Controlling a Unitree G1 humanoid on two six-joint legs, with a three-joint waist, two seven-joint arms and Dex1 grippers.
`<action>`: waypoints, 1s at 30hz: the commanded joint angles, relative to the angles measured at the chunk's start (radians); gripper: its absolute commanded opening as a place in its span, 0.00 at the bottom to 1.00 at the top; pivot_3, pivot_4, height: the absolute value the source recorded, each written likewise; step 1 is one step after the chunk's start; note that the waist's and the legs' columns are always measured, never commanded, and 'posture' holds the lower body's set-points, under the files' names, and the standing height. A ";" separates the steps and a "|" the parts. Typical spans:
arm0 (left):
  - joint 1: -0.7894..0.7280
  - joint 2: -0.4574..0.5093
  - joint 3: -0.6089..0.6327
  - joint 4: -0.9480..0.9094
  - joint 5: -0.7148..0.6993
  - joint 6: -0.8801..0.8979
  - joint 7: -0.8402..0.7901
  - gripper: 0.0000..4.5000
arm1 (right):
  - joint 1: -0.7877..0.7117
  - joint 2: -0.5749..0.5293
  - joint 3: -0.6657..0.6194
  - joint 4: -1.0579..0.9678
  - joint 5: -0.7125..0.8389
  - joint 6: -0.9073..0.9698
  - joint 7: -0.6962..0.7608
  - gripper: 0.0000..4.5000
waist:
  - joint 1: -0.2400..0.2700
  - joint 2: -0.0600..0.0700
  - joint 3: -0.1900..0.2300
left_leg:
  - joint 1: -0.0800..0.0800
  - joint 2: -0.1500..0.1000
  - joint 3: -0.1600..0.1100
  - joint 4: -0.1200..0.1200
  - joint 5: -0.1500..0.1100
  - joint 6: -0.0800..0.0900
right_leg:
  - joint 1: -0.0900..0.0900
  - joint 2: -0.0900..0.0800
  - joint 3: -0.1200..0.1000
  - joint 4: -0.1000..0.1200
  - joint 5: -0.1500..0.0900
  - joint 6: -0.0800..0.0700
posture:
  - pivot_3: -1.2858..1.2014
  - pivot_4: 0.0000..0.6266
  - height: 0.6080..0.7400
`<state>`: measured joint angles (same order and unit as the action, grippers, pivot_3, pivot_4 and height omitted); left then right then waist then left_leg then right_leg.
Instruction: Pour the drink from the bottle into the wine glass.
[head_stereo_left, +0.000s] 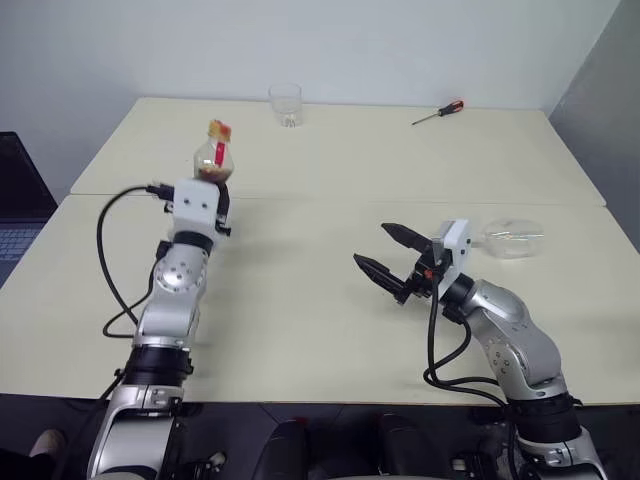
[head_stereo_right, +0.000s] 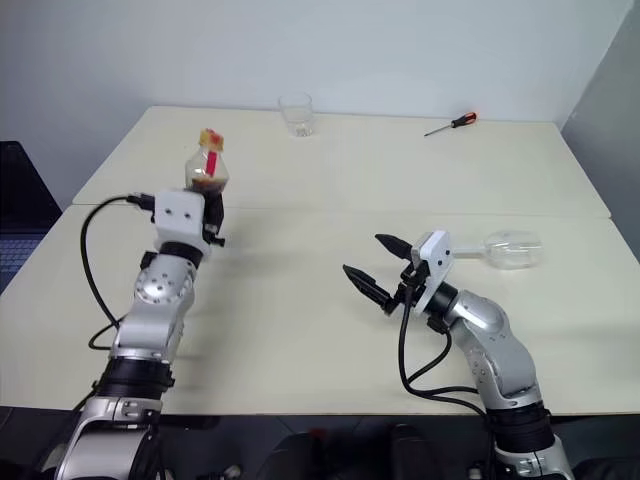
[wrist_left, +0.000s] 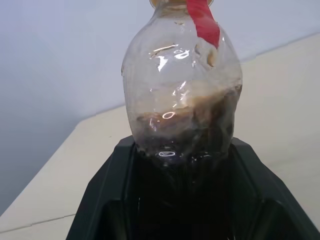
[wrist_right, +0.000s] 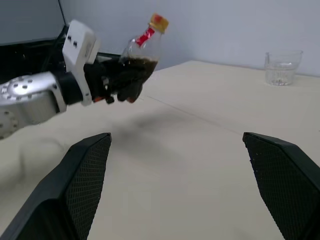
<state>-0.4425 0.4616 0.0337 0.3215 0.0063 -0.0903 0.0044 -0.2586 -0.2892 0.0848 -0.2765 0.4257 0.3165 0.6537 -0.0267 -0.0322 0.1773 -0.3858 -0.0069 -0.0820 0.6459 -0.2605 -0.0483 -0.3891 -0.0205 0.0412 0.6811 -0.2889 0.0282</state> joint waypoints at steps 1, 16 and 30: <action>0.003 -0.018 0.002 0.057 0.044 -0.193 0.001 0.43 | -0.014 0.014 0.000 -0.027 -0.005 -0.023 -0.013 1.00 | 0.000 0.000 0.000 | 0.000 0.000 0.000 0.000 0.000 0.000 | 0.000 0.000 0.000 0.000 0.000 0.000 | 0.52 0.24 1.00; 0.117 -0.085 0.083 0.083 -0.026 -0.267 -0.016 0.43 | -0.021 0.026 -0.011 -0.034 -0.022 -0.027 -0.046 1.00 | -0.003 0.000 0.000 | 0.000 0.001 -0.001 0.000 0.000 0.000 | 0.000 0.000 -0.001 0.001 0.000 0.000 | 0.52 0.24 1.00; 0.042 -0.120 0.060 -0.163 -0.204 -0.087 -0.294 0.43 | -0.178 -0.004 0.024 -0.032 0.188 0.207 0.113 1.00 | -0.003 0.000 0.000 | 0.000 0.000 -0.001 0.000 0.000 0.001 | 0.001 0.001 -0.002 0.001 0.000 0.000 | 0.52 0.24 1.00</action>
<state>-0.3692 0.3339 0.1056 0.2420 -0.1652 -0.1764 -0.2377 -0.4031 -0.2916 0.1027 -0.2853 0.5668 0.4938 0.7312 -0.0294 -0.0323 0.1772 -0.3860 -0.0068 -0.0834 0.6462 -0.2605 -0.0477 -0.3885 -0.0196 0.0394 0.6817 -0.2889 0.0282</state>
